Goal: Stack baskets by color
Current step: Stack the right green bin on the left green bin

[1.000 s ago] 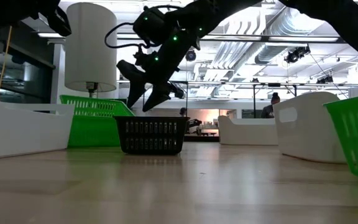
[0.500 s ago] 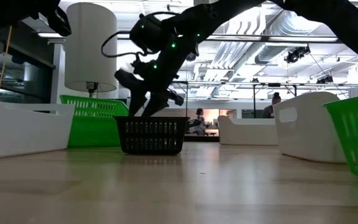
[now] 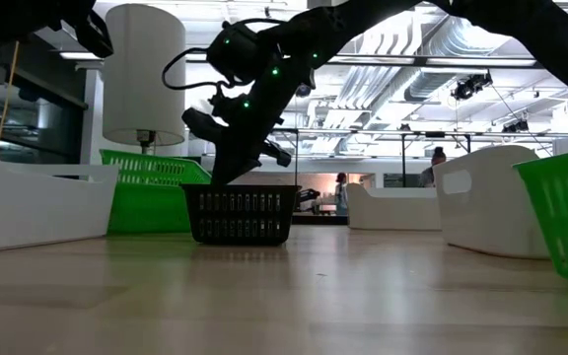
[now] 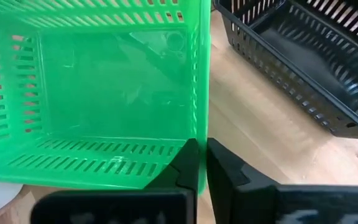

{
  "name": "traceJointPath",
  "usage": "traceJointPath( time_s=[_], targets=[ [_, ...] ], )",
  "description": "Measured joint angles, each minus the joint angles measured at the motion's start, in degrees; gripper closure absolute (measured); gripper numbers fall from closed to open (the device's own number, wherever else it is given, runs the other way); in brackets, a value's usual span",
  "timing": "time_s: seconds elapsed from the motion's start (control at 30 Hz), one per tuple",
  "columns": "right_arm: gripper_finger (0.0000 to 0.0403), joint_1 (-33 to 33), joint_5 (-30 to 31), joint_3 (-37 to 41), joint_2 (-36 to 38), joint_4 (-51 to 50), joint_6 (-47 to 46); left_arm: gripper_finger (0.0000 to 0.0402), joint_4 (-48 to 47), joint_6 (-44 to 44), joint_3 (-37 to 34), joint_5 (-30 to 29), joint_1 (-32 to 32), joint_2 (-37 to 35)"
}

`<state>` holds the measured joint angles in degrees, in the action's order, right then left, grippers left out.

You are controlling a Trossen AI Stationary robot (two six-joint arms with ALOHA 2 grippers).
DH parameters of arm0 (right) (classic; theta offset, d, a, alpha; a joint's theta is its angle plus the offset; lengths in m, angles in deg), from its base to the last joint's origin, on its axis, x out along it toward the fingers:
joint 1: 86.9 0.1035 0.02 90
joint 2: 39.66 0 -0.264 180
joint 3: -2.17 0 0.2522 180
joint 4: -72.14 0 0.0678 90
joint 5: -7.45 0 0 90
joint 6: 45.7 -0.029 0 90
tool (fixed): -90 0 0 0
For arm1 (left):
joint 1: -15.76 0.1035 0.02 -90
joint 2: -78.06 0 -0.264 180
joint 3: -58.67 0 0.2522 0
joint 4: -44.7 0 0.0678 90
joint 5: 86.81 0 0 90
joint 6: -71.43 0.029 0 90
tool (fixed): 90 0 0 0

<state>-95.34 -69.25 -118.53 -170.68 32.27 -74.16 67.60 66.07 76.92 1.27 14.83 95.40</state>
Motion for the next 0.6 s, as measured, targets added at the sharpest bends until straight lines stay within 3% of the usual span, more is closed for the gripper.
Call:
traceJointPath(
  time_s=[0.6],
  targets=[
    [0.0401, -0.8, -2.6, 0.0, 2.0, 0.0, 1.0, 0.0401, -0.1, 0.0, 0.0, 0.0, 0.0, 0.0]
  ],
)
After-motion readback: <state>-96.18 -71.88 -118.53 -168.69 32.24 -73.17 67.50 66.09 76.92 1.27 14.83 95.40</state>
